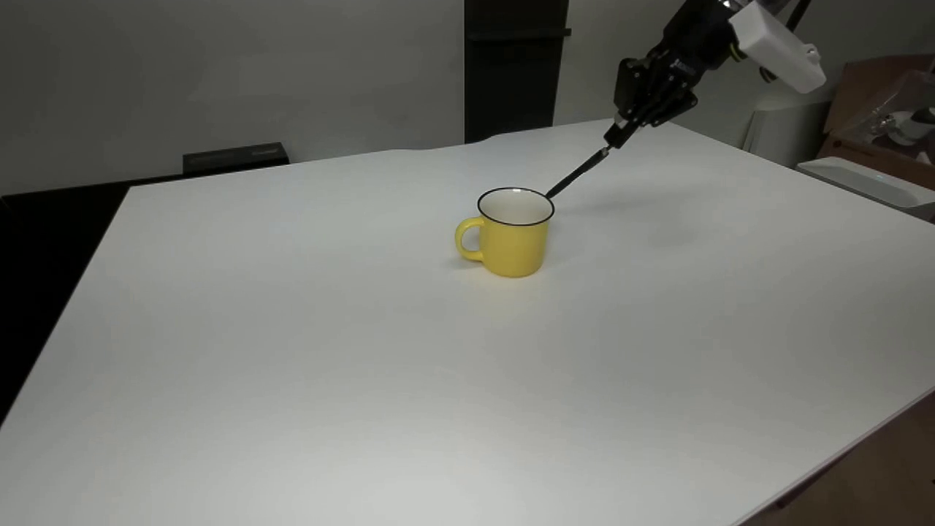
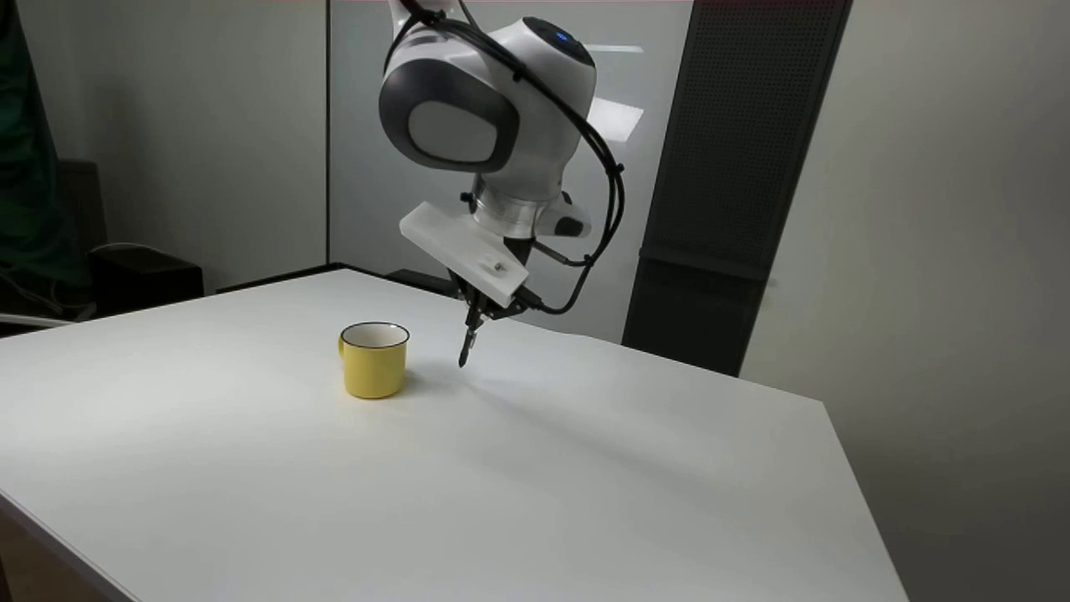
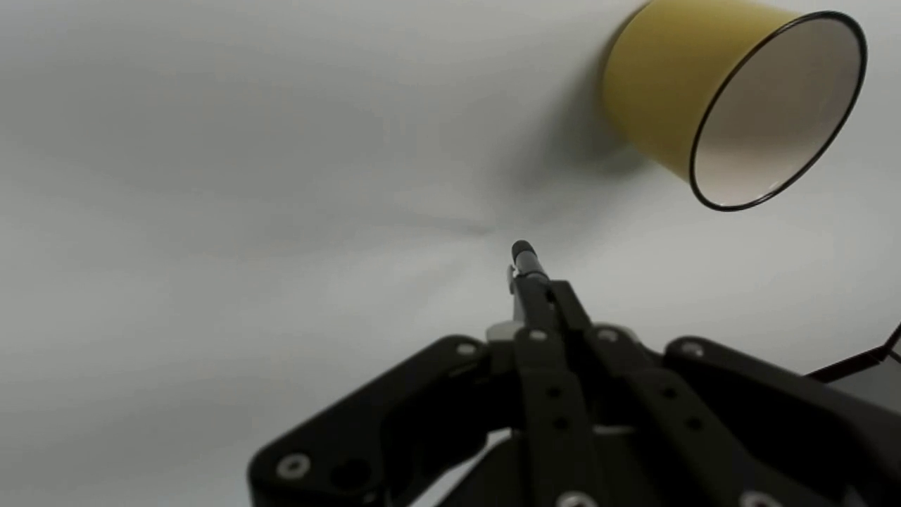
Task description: Put the pen on the table
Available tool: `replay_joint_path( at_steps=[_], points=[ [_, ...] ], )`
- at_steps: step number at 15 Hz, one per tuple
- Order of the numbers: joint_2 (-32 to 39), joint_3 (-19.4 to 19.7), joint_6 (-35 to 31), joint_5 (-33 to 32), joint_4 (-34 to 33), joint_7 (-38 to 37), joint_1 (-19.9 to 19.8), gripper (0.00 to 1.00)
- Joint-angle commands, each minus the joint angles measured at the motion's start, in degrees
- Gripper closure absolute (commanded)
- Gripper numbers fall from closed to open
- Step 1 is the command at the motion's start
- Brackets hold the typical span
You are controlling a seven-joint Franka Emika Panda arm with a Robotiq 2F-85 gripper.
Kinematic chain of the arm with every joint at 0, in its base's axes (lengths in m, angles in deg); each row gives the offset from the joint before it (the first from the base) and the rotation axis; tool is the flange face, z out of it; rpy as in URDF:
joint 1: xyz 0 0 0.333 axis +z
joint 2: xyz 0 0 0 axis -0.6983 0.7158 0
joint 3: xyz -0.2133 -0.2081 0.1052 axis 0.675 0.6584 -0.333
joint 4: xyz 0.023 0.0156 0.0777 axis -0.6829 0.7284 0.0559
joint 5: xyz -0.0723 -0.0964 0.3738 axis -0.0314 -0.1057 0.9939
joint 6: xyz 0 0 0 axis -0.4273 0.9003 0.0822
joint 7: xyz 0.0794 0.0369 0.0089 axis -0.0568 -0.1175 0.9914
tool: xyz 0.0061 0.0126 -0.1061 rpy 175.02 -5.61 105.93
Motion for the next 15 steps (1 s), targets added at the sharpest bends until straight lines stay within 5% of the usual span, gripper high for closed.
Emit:
replay_joint_path(
  at_steps=[1, 6, 10, 15],
  points=[
    [3.11, -0.21, 2.70, -1.05, -3.81, -0.19, -0.10, 0.65],
    [3.26, -0.59, 3.00, -2.41, -4.01, -1.83, -0.20, 0.31],
    [-0.39, 0.80, -0.31, -9.52, -0.12, -8.37, 2.22, 0.05],
    [-7.64, 1.46, -2.71, -22.87, 6.47, -21.25, 4.81, 0.00]
  ],
)
